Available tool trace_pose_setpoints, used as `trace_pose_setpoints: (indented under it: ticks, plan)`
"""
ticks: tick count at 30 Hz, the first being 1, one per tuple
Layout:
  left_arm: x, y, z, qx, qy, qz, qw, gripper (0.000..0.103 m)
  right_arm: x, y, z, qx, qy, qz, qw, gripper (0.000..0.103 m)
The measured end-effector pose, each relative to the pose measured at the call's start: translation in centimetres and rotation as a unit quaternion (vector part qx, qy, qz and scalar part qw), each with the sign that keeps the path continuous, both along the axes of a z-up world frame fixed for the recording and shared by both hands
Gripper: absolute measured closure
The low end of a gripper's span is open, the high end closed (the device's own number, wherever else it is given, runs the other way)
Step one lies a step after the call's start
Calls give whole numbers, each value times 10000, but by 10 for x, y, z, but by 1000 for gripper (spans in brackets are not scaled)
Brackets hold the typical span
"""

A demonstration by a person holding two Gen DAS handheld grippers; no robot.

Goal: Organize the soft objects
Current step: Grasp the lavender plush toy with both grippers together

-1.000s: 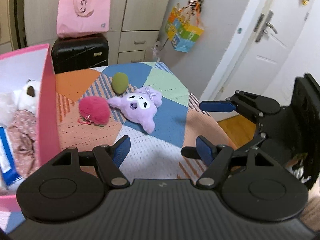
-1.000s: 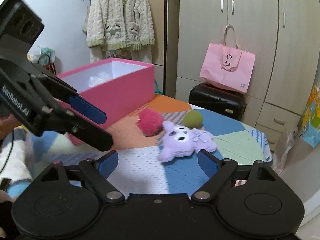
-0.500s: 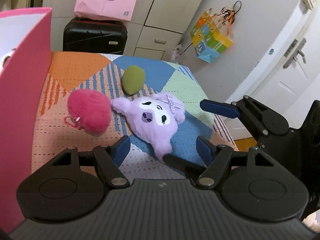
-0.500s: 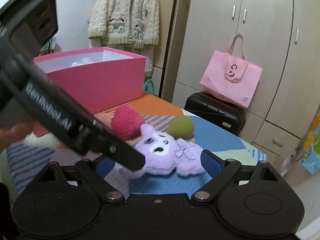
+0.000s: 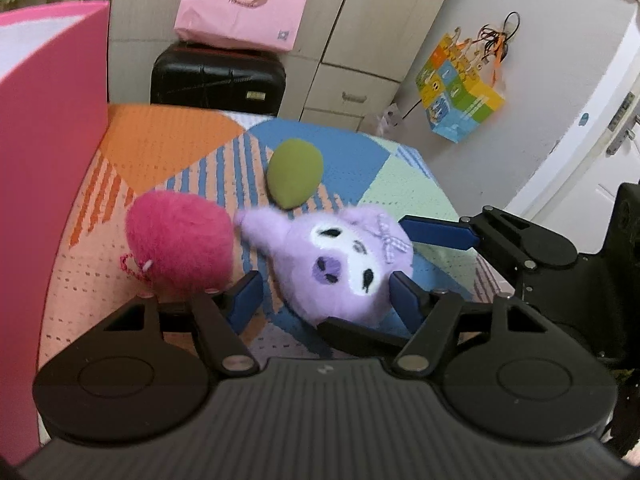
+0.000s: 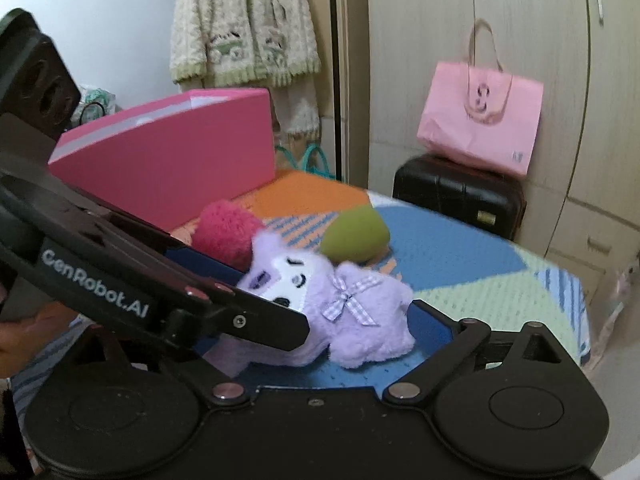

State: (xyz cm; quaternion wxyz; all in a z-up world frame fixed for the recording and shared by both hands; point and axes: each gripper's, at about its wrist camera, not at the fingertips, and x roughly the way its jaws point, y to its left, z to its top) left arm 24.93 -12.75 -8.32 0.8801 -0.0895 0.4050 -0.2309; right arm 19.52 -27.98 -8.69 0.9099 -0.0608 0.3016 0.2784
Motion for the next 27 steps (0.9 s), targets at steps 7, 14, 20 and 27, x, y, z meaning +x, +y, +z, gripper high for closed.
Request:
trace_pose_setpoints:
  ticks: [7,14,20,27]
  plan:
    - [-6,-9,-1,131,-124,-236,9996,55,0,15,-7,-453,25,123,9989,0]
    - [-17,-9,4,81,-293,-267,9992,58,-9,19,-3,-551,7,-108,9984,5]
    - [-35,-4,15,-267,-157,-613,9976,62,-39,23,11,-107,52,-484,9988,8]
    - [-61,-3,25,-201,-167,-791,9965,67,-68,36,17,-281,-134,-597,9977,17]
